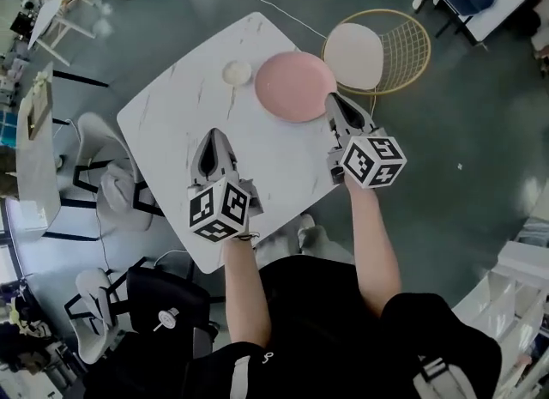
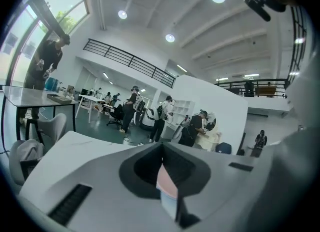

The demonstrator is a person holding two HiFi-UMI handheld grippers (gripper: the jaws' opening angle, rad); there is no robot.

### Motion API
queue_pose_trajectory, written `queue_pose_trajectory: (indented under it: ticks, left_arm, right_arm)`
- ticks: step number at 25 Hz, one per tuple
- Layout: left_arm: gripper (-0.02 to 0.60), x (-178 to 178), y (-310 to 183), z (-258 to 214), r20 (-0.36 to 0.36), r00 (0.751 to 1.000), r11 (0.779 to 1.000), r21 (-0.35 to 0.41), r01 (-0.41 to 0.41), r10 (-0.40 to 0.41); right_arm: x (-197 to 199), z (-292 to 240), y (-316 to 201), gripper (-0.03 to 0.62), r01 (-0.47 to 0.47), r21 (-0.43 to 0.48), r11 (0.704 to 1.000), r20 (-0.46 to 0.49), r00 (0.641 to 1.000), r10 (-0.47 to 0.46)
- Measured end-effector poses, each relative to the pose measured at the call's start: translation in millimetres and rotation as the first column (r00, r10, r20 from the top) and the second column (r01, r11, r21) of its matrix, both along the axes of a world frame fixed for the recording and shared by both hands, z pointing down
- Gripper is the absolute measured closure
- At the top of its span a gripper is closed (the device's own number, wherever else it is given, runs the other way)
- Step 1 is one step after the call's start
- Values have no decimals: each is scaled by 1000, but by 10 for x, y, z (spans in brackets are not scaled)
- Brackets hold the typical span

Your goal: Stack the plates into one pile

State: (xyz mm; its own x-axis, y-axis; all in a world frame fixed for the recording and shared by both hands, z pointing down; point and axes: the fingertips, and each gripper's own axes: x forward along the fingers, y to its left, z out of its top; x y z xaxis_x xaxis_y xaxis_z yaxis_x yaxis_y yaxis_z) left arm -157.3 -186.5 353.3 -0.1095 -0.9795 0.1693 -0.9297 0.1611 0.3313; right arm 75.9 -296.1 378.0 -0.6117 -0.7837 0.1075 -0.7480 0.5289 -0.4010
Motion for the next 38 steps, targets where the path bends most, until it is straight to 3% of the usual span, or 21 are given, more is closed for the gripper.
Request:
queue_pose_trajectory:
  ticks: [6, 11, 16, 20, 25, 30, 35, 38]
  left_arm:
    - [566, -432, 532, -471, 26, 994, 990, 92, 105, -108]
    - [566, -782, 812, -872, 88, 984, 979, 149, 140, -154]
    - [566, -1131, 989, -1147, 138, 971, 964, 212, 163, -195]
    - [566, -1398, 1175, -1204, 169, 964, 962, 213, 169, -207]
    - [566, -1771, 1361, -1168, 201, 949, 957, 209, 199, -242]
    - [566, -1878, 1473, -1048, 200, 948, 958, 197, 208, -247]
    - [566, -1928, 1447, -929, 164, 961, 965, 176, 195, -224]
    - [566, -1888, 1446, -873, 156, 965, 969, 168, 183, -210]
  right_arm:
    - [-562, -468, 372, 586, 109, 88, 990, 10, 994, -110]
    - [-1017, -940, 633, 588, 175, 172, 969, 51, 981, -186]
    - [-1621, -1291, 897, 588, 274, 271, 923, 28, 956, -292]
    - [-2073, -1436, 1159, 588, 325, 311, 893, 58, 932, -359]
    - [-2540, -1365, 1329, 588, 379, 341, 860, -86, 924, -374]
    - [-2616, -1292, 1403, 586, 394, 327, 859, -139, 919, -368]
    - [-2856, -1176, 1661, 560, 536, 308, 786, -188, 844, -502]
    - [-2872, -1147, 1690, 562, 541, 303, 785, -210, 841, -499]
